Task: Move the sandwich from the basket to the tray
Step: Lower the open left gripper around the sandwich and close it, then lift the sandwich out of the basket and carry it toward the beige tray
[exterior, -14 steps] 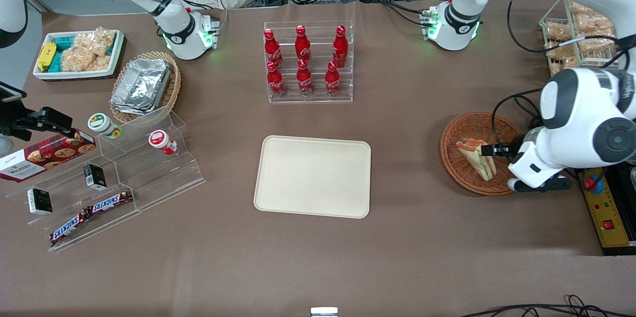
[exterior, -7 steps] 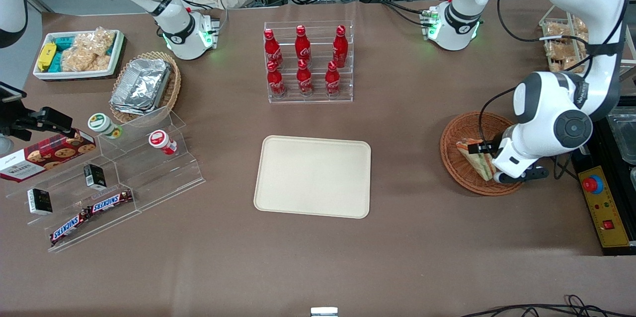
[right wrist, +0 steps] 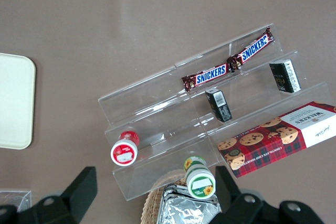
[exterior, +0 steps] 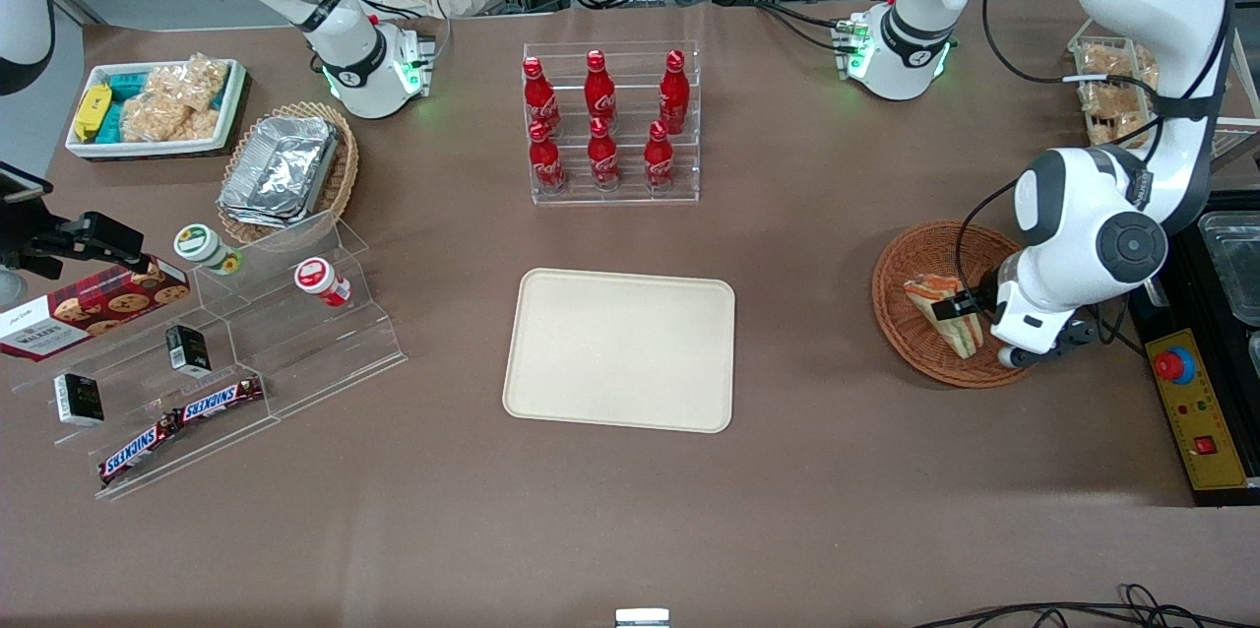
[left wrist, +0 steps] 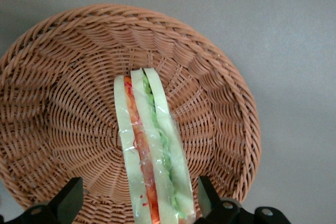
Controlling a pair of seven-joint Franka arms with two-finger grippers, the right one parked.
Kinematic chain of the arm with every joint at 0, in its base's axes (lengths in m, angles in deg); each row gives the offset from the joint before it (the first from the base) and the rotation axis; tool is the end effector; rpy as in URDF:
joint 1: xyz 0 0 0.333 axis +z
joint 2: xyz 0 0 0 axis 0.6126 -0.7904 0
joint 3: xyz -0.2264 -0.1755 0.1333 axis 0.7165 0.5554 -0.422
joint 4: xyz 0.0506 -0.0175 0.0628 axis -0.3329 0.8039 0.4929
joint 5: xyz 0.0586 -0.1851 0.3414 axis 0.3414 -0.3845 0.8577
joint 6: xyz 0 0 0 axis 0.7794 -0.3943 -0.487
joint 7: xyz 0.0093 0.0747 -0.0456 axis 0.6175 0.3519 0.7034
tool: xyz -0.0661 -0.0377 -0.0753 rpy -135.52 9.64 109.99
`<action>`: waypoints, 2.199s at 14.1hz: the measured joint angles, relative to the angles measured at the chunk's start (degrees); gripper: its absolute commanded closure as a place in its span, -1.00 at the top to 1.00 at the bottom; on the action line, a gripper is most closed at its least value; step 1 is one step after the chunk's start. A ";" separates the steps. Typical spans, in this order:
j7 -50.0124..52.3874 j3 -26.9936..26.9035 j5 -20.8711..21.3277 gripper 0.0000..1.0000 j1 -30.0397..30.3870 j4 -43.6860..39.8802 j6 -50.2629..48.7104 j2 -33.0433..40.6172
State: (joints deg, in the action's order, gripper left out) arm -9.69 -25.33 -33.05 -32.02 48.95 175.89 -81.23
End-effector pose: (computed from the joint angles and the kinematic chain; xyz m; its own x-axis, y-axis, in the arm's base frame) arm 0.5679 -0.0162 0.2796 0.9310 0.3461 -0.1156 0.3439 -0.9382 -0.0396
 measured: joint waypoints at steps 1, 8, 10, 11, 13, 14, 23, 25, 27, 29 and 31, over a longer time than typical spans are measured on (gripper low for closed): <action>0.61 0.00 -0.07 0.96 0.00 0.06 0.30 -0.22; 4.09 0.00 -0.15 0.80 0.01 0.29 4.42 -5.01; 4.46 0.00 -0.15 0.40 0.01 0.29 4.63 -5.40; 4.97 0.00 -0.16 0.08 0.01 0.27 4.69 -5.38; 5.89 0.00 -0.16 -0.38 0.01 0.24 4.70 -5.38; 6.12 0.00 -0.16 -0.52 0.01 0.18 4.69 -5.35; 6.11 1.54 -0.15 -0.76 -0.15 -12.13 -17.03 0.42; 6.08 2.25 -0.14 -0.75 -0.17 -20.96 -26.30 1.87; 6.08 2.77 -0.15 -0.74 -0.18 -27.88 -31.46 2.36; 6.05 4.05 -0.16 -0.74 -0.18 -30.34 -32.77 2.25; 6.02 6.96 -0.17 -0.74 -0.23 -30.37 -32.64 1.23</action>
State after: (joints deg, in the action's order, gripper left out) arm -3.67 -18.36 -33.21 -32.25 18.58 143.25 -80.00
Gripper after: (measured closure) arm 0.846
